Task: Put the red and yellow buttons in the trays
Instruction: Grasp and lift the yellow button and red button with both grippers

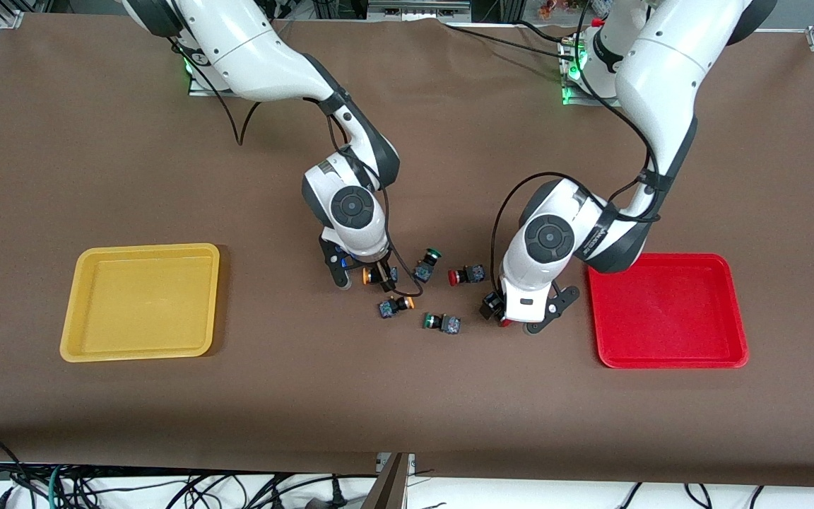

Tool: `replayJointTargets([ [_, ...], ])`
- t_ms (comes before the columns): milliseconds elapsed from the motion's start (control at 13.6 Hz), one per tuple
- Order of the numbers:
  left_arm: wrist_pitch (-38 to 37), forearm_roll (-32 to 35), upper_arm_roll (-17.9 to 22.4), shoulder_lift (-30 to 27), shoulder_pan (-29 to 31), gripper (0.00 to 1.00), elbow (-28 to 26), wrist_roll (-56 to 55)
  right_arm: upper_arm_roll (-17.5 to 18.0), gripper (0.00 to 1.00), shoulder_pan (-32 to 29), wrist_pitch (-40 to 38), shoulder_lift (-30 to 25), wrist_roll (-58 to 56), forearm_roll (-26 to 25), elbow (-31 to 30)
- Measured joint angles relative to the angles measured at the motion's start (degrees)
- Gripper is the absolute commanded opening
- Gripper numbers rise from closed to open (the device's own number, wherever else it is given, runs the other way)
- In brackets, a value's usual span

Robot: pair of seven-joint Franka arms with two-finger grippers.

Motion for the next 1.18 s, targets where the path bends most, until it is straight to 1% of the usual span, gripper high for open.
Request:
replayJointTargets([
  [221,1.5,2.8,0.0,2.7,-0.4,1.0,0.1,-2.3,0.0,1.0,0.0,0.1,0.0,0.0,0.0,0.1],
  [516,4.4,3.2,0.1,4.6,-0.7,0.99,0.4,-4.3,0.0,1.0,0.0,0.2,0.0,0.0,0.0,0.6],
  [590,4.5,3.2,0.1,4.8,-0.7,0.82,0.5,-4.4,-0.1,1.0,0.0,0.2,0.0,0.0,0.0,0.6],
  [663,4.5,3.2,0.1,5.0,-0.7,0.68,0.6,-4.4,-0.1,1.0,0.0,0.2,0.0,0.0,0.0,0.6],
  [737,4.5,3.2,0.2,5.0,-0.8,0.57,0.7,-4.4,-0.1,1.0,0.0,0.2,0.1,0.0,0.0,0.6],
  [811,4.5,3.2,0.4,5.1,-1.0,0.5,0.7,-4.4,-0.1,1.0,0.0,0.2,0.3,0.0,0.0,0.6],
  [885,4.5,3.2,0.7,5.1,-1.3,0.46,0.7,-4.4,-0.1,1.0,0.0,0.2,0.6,0.0,0.0,0.6],
  [958,4.5,3.2,1.2,5.1,-1.7,0.36,0.7,-4.4,-0.1,1.0,0.0,0.3,0.9,0.0,0.0,0.6],
  [1106,4.5,3.2,1.9,5.1,-2.5,0.07,0.8,-4.5,-0.1,1.0,0.0,1.1,1.3,0.0,0.0,0.6],
  [1179,4.5,3.2,2.1,5.1,-2.7,0.04,0.8,-4.5,-0.1,0.99,0.0,1.5,1.4,0.0,0.0,0.6],
])
